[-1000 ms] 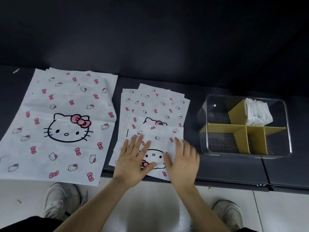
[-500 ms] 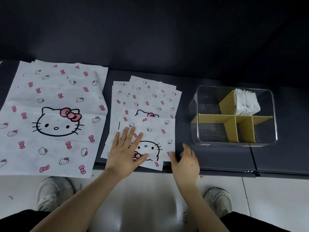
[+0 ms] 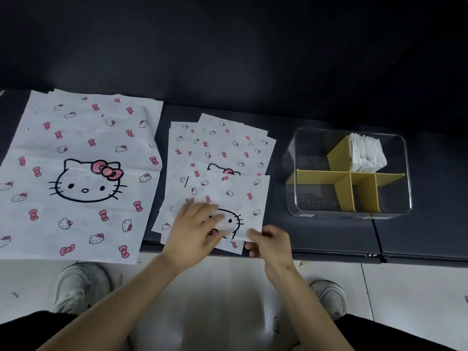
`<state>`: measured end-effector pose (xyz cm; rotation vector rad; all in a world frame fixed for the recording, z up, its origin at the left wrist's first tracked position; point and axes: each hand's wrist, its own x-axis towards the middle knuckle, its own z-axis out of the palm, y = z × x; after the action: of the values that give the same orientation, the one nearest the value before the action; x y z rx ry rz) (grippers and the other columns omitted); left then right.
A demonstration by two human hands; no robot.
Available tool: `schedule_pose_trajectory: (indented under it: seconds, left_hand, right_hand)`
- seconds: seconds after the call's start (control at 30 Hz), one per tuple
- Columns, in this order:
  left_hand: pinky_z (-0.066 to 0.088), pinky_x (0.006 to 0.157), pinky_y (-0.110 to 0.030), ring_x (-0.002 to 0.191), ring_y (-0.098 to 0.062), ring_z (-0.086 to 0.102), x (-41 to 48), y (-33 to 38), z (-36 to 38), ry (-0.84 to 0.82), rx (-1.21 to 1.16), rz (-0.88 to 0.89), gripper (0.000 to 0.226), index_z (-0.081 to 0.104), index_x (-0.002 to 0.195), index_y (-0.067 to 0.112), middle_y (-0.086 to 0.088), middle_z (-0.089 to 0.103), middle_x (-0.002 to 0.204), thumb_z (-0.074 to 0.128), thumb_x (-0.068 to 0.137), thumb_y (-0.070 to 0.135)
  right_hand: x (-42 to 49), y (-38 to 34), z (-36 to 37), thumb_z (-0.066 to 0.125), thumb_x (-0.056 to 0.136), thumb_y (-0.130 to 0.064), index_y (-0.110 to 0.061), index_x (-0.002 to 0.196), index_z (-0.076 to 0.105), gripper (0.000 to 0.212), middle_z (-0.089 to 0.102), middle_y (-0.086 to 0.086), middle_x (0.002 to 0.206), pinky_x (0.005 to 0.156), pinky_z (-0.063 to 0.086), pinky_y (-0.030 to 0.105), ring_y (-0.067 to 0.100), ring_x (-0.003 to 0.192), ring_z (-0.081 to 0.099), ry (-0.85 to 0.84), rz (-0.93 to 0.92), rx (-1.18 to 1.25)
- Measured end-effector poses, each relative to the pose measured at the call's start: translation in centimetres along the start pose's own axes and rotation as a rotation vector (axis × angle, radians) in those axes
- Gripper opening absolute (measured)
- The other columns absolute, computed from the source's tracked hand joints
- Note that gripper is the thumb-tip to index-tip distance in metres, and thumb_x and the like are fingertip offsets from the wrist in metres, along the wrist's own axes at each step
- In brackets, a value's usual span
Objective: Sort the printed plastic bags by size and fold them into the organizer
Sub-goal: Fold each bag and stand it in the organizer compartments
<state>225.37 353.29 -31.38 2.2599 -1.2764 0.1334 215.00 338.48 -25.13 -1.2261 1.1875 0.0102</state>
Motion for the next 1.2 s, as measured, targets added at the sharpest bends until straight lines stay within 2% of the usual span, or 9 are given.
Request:
schedule_pose_trajectory:
  seconds: [0.23,0.33,0.37,0.4,0.57,0.67,0.77,1.0,1.2]
  left_hand:
    - [0.043,0.099,-0.034,0.104,-0.012,0.06,-1.2,2.7,0.5,-0.056,-0.219,-0.088,0.042,0.071,0.106,0.016,0.005,0.07,0.109,0.037,0.1,0.039]
    - [0.029,0.11,-0.019,0.106,-0.013,0.062,-1.3,2.7,0.0,-0.121,-0.496,-0.378,0.031,0.066,0.087,0.022,0.007,0.07,0.096,0.04,0.1,0.034]
    - [0.028,0.111,-0.019,0.123,-0.006,0.043,-1.3,2.6,-0.3,-0.166,-0.619,-0.496,0.024,0.058,0.08,0.014,0.008,0.032,0.106,0.048,0.098,0.026]
    - [0.031,0.108,-0.021,0.085,-0.011,0.043,-1.3,2.2,-0.6,-0.208,-0.771,-0.618,0.03,0.053,0.07,0.006,0.016,0.039,0.067,0.055,0.095,0.021]
    - [0.038,0.085,-0.033,0.086,-0.018,0.055,-1.2,-0.1,-1.9,-0.301,-1.192,-0.835,0.062,0.059,0.083,-0.019,-0.009,0.063,0.086,0.075,0.072,0.04]
    - [0.045,0.097,-0.026,0.103,-0.019,0.065,-0.3,-1.1,-3.2,-0.4,-1.24,-0.889,0.031,0.075,0.091,0.001,-0.012,0.071,0.106,0.069,0.072,0.025]
    - [0.043,0.092,-0.023,0.097,-0.018,0.064,0.5,-2.1,-3.8,-0.5,-1.174,-0.806,0.045,0.071,0.089,-0.007,-0.009,0.07,0.1,0.073,0.066,0.032]
    - [0.039,0.068,-0.032,0.068,-0.018,0.049,-0.5,-1.1,-3.9,-0.261,-0.787,-0.727,0.051,0.061,0.07,0.005,-0.015,0.056,0.069,0.062,0.068,0.056]
    - [0.017,0.052,-0.023,0.051,-0.008,0.023,-1.8,-0.6,-3.1,-0.153,-0.667,-0.82,0.055,0.028,0.049,0.025,0.01,0.023,0.049,0.063,0.091,0.021]
  right_hand:
    - [-2.1,-0.5,1.1,0.06,0.087,0.006,0.003,0.084,0.056,0.006,0.065,0.011,0.059,0.047,0.052,0.018,0.014,0.051,0.066,-0.196,0.276,0.544]
    - [-2.5,-1.2,-0.1,0.066,0.084,-0.009,-0.003,0.093,0.059,0.012,0.072,0.013,0.085,0.057,0.054,0.024,0.021,0.073,0.071,-0.306,0.076,0.376]
    - [-2.2,-1.3,-0.7,0.07,0.08,-0.007,-0.007,0.1,0.058,0.024,0.07,0.012,0.095,0.061,0.054,0.025,0.022,0.081,0.069,-0.283,-0.027,0.289]
    - [-1.7,-1.3,-1.3,0.073,0.075,0.0,-0.012,0.108,0.055,0.039,0.066,0.011,0.103,0.067,0.054,0.025,0.021,0.088,0.066,-0.222,-0.132,0.184]
    - [2.4,-1.4,-2.6,0.081,0.062,-0.003,-0.022,0.141,0.038,0.091,0.051,-0.005,0.125,0.101,0.042,0.035,0.015,0.119,0.048,-0.004,-0.422,-0.394]
    - [3.1,-1.9,-2.9,0.08,0.063,0.001,-0.025,0.098,0.066,0.045,0.065,-0.007,0.099,0.087,0.05,0.036,0.017,0.099,0.061,-0.072,-0.465,-0.522]
    - [2.5,-2.0,-3.5,0.077,0.071,0.002,-0.015,0.073,0.068,0.019,0.067,-0.006,0.072,0.065,0.045,0.022,0.002,0.068,0.06,-0.23,-0.459,-0.486]
    - [2.0,0.3,-3.8,0.08,0.071,-0.02,-0.016,0.086,0.073,0.017,0.07,-0.002,0.084,0.077,0.05,0.037,0.017,0.085,0.064,-0.187,-0.533,-0.615]
    - [1.5,0.3,-2.8,0.068,0.085,-0.009,-0.013,0.085,0.075,0.008,0.074,-0.001,0.091,0.077,0.051,0.021,0.011,0.088,0.066,-0.28,-0.395,-0.192]
